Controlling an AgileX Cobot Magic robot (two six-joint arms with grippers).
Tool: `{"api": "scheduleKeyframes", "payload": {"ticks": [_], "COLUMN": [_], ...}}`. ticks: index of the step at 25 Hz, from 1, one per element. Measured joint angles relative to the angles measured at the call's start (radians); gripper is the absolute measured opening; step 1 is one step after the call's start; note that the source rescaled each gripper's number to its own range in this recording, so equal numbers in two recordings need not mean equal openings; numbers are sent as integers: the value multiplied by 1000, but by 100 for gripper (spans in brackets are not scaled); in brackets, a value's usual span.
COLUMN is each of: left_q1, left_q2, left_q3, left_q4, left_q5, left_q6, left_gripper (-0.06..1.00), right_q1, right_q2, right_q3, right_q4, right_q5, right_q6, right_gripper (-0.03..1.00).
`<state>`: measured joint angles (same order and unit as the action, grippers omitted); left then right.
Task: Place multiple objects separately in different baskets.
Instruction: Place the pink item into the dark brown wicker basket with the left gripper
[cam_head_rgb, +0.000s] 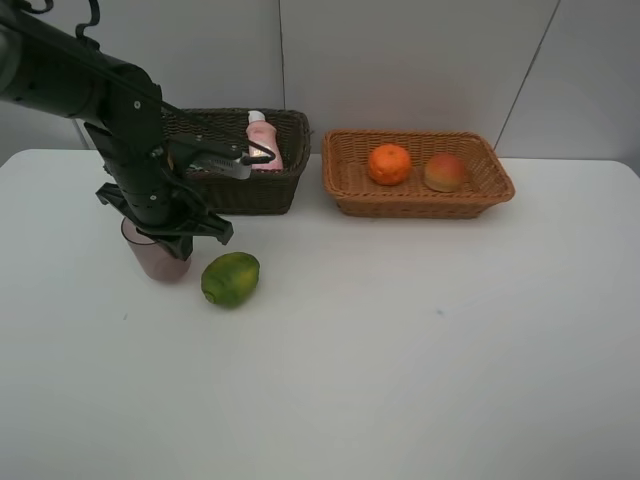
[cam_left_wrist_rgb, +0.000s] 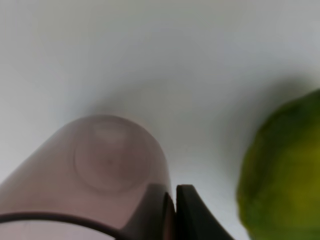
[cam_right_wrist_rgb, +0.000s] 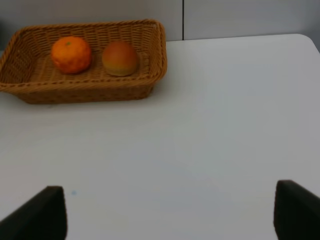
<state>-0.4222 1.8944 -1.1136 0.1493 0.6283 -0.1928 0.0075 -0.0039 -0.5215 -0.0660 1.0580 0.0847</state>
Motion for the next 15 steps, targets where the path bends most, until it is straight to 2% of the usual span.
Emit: {"api": "scheduleKeyframes", "payload": {"ticks": [9, 15], "left_q1": [0, 0], "left_q2": [-135, -148], "left_q3": [-160, -294], "left_q4": [2, 28], "left_q5": [102, 102], "left_q6": [0, 0], "left_gripper": [0, 0], "right_q1": [0, 0], "right_q2": [0, 0], "right_q3": [0, 0], "right_q4": [0, 0], "right_q5": [0, 0], "right_q6": [0, 0], "right_gripper": [83, 83]}}
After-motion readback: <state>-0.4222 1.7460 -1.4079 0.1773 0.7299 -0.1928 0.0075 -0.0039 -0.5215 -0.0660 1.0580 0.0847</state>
